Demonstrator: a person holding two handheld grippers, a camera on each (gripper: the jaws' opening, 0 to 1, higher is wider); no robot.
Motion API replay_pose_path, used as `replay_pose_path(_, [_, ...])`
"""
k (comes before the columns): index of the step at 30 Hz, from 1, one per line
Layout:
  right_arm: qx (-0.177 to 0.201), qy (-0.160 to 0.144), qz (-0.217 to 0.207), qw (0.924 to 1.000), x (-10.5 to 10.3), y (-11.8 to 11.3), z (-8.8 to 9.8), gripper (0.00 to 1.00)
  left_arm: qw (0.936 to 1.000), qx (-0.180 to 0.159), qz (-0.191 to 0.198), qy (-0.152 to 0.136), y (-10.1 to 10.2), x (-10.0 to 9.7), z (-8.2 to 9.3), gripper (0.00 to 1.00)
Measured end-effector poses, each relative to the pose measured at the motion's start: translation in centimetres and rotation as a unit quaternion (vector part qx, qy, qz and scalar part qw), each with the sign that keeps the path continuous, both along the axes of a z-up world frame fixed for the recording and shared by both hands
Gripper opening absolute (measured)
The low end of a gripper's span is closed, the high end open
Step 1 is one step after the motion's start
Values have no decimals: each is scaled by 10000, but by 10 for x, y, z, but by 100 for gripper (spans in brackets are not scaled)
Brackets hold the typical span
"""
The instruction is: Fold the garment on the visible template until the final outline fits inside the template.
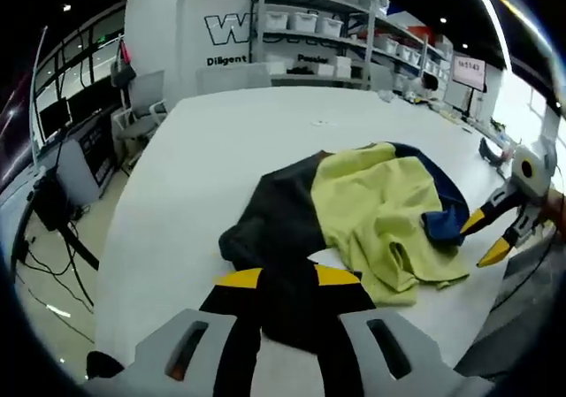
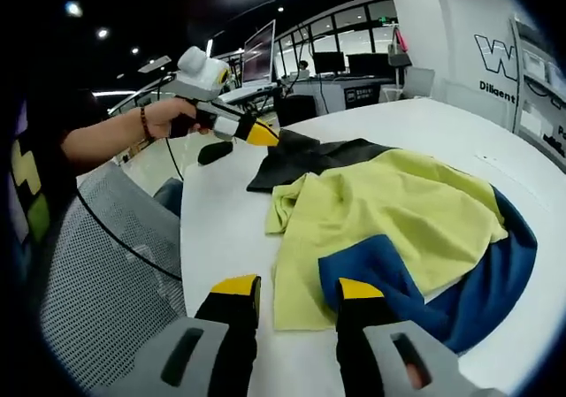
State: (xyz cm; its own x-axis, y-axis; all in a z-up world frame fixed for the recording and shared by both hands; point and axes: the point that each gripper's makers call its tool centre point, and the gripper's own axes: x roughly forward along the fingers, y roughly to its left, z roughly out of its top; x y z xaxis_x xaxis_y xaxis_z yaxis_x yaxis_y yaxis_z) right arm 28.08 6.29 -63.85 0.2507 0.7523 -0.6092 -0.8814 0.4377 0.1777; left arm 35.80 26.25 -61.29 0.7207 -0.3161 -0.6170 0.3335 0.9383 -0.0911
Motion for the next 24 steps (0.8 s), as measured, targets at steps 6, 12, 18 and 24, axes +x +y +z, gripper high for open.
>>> replay_pose_path(6, [-220,42,36,9997,-3,-3,-10,29,9955,158,-927,-103,-41,-15,-3,15])
replay_pose_path(12, [-421,-12,258,9988,-10,-2,-16,24,9826,496,-1775,234,-64,-34,-25,11])
replay_pose_path(18, [-483,56,490,9976,-19,4,-22,20,9742,709,-2093,459,-68,-35,-39,15])
replay_pose_path(24, [-809,-38,500,9955,-17,-1,-32,19,9572,1099,-2665,262,-77,-40,-43,17])
